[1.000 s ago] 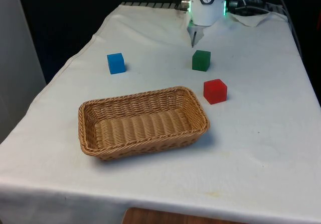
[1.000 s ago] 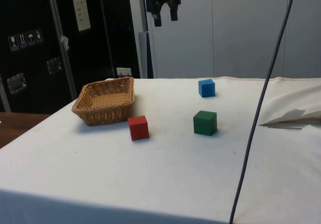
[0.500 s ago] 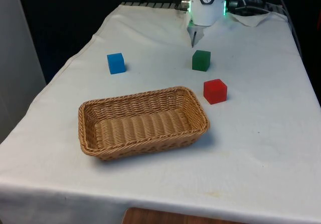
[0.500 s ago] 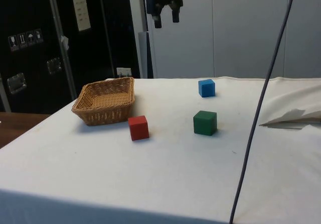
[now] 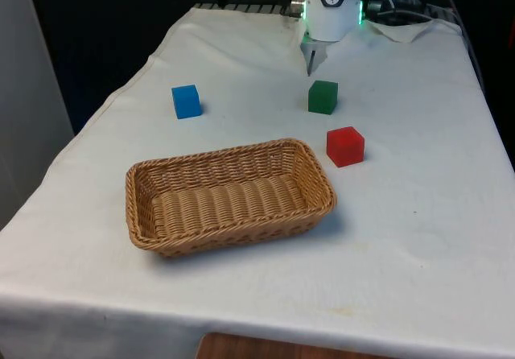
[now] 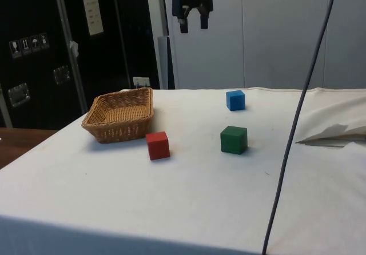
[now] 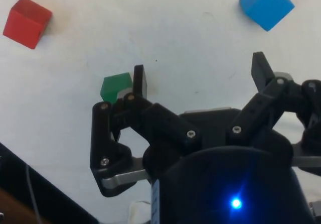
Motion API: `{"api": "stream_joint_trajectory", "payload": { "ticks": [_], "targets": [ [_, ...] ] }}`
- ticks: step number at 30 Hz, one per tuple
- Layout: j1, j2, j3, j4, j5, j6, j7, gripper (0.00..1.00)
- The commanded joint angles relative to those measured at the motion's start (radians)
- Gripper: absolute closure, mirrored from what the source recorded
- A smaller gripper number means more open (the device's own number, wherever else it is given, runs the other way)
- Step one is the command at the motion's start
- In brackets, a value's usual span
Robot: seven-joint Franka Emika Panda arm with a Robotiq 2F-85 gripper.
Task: Pick up the blue cube and place it into the basket.
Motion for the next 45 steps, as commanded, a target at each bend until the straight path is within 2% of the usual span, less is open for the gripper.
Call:
{"api": "stream_joint_trajectory", "payload": {
  "ticks": [1, 6, 9, 15, 16, 20, 26, 27, 28, 33, 35, 38, 44, 45],
  "targets": [
    [-0.003, -0.008, -0.003, -0.013, 0.015, 0.014, -0.013, 0.00],
    [-0.001, 0.000, -0.018, -0.013, 0.016, 0.004, -0.016, 0.00],
    [-0.002, 0.004, -0.023, -0.022, 0.023, 0.022, -0.010, 0.00],
    [-0.002, 0.023, -0.025, -0.034, 0.022, 0.045, 0.038, 0.00],
    [-0.001, 0.019, -0.024, -0.029, 0.018, 0.029, 0.028, 0.00],
    [-0.002, 0.037, -0.025, -0.043, 0.020, 0.066, 0.073, 0.00],
    [-0.002, 0.057, -0.025, -0.052, 0.021, 0.091, 0.113, 0.00],
    [-0.001, 0.059, -0.024, -0.049, 0.018, 0.080, 0.114, 0.00],
    [-0.002, 0.063, -0.026, -0.055, 0.021, 0.098, 0.125, 0.00],
    [-0.006, 0.069, -0.036, -0.064, 0.024, 0.107, 0.126, 0.00],
    [-0.003, 0.071, -0.039, -0.060, 0.018, 0.094, 0.129, 0.00],
    [-0.008, 0.066, -0.053, -0.079, 0.030, 0.114, 0.107, 0.00],
    [-0.008, 0.061, -0.079, -0.101, 0.043, 0.128, 0.072, 0.00],
    [-0.004, 0.069, -0.077, -0.089, 0.031, 0.114, 0.086, 0.00]
  ]
}}
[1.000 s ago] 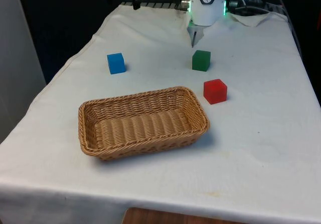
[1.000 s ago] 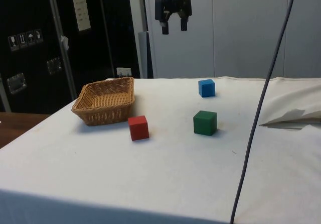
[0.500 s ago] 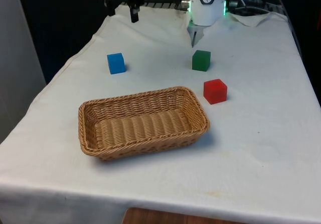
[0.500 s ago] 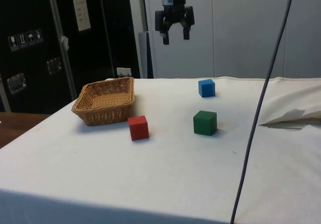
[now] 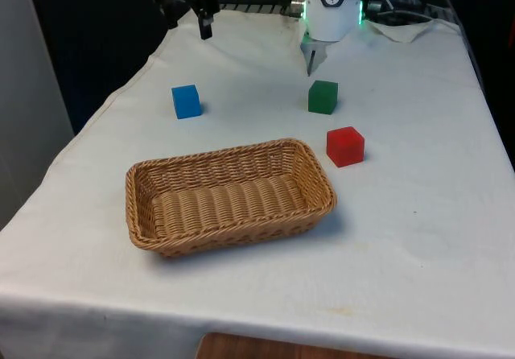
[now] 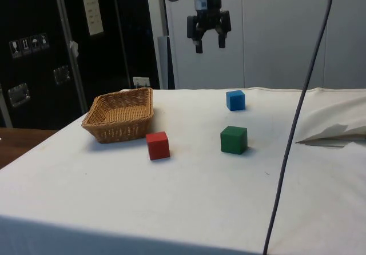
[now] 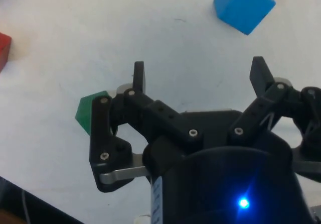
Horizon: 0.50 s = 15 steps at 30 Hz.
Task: Pick up the blue cube and place it into the basket.
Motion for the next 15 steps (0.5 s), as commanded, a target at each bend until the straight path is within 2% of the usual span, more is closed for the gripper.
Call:
{"api": "stream_joint_trajectory", "payload": {
  "ticks": [1, 8, 15],
  "targets": [
    [-0.004, -0.009, -0.005, -0.014, 0.014, 0.016, -0.019, 0.00],
    [-0.001, -0.003, -0.026, -0.021, 0.008, 0.010, -0.021, 0.00],
    [-0.001, 0.006, -0.028, -0.033, 0.016, 0.031, 0.025, 0.00]
  ]
}}
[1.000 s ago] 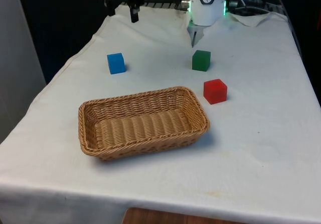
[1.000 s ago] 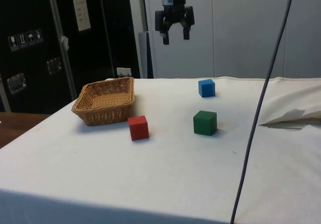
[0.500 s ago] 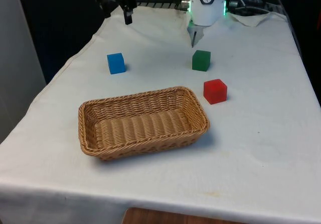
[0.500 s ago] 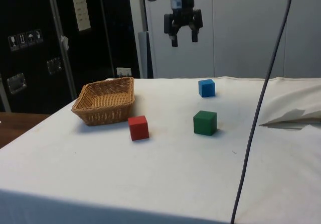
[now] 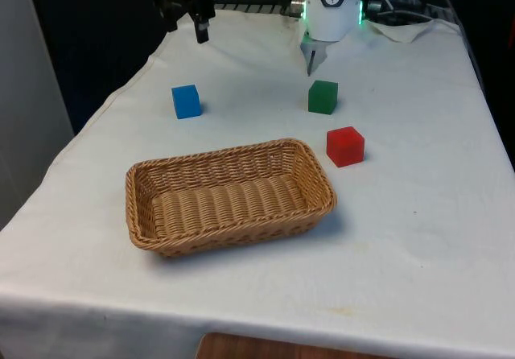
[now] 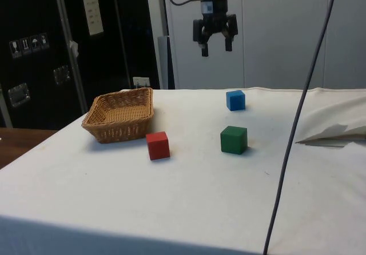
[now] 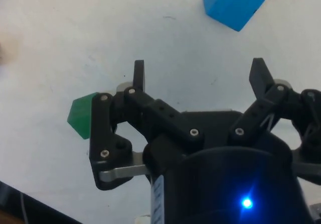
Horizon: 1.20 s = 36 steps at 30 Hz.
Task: Pick up the blue cube and place it into the basket.
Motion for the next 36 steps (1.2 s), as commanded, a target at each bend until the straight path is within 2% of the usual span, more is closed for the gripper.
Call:
{"api": "stream_joint_trajectory", "payload": {
  "ticks": [1, 2, 7, 11, 20, 21, 22, 30, 31, 36],
  "targets": [
    [0.000, 0.005, 0.000, -0.004, 0.008, 0.017, 0.010, 0.00],
    [0.000, 0.002, 0.000, 0.000, 0.000, 0.001, 0.007, 0.00],
    [0.000, 0.019, 0.000, -0.007, 0.008, 0.029, 0.053, 0.00],
    [0.000, 0.026, 0.000, -0.003, 0.000, 0.021, 0.071, 0.00],
    [0.000, 0.052, 0.001, -0.010, 0.009, 0.052, 0.145, 0.00],
    [0.000, 0.050, 0.000, -0.006, 0.000, 0.037, 0.138, 0.00],
    [0.000, 0.055, 0.001, -0.011, 0.009, 0.053, 0.153, 0.00],
    [0.000, 0.077, 0.001, -0.011, 0.009, 0.063, 0.217, 0.00],
    [0.000, 0.074, 0.000, -0.006, 0.000, 0.047, 0.212, 0.00],
    [0.000, 0.092, 0.001, -0.012, 0.010, 0.072, 0.258, 0.00]
  ]
}}
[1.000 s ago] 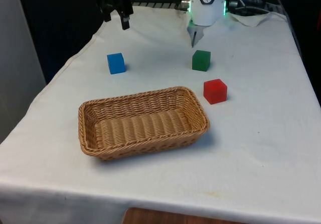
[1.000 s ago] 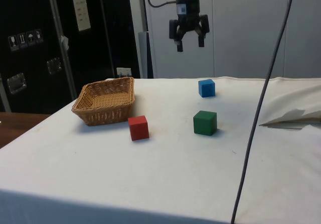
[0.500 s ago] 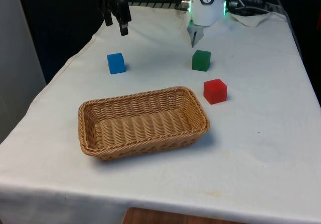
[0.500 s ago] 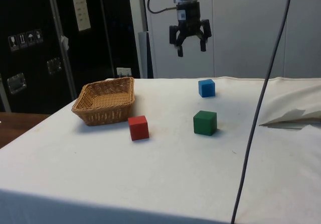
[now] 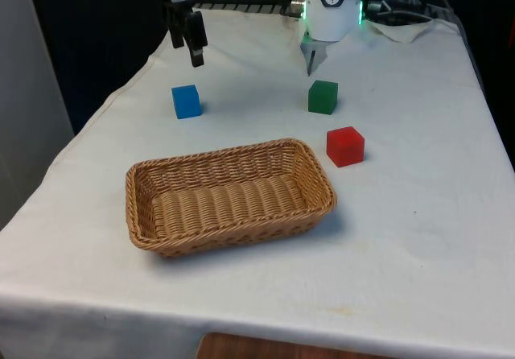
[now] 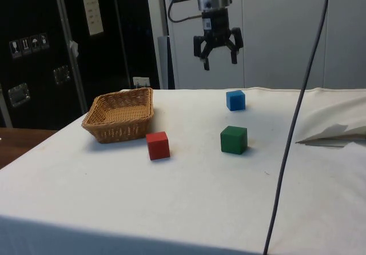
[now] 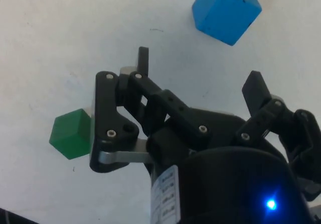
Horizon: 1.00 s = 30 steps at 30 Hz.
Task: Pick up the blue cube and place it into the basket.
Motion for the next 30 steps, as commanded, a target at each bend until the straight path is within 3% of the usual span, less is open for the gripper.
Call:
{"api": "stream_joint_trajectory", "payload": {
  "ticks": [1, 12, 16, 20, 24, 30],
  "targets": [
    [0.000, 0.004, 0.001, -0.004, 0.010, 0.016, 0.010, 0.00],
    [-0.003, 0.002, -0.004, -0.007, 0.006, 0.011, 0.018, 0.00],
    [-0.008, -0.007, -0.023, -0.020, 0.011, 0.013, -0.010, 0.00],
    [-0.001, -0.001, -0.043, -0.021, 0.002, 0.007, -0.016, 0.00],
    [-0.005, -0.018, -0.054, -0.052, 0.014, 0.038, -0.037, 0.00],
    [-0.002, -0.010, -0.060, -0.065, 0.014, 0.065, -0.015, 0.00]
  ]
}}
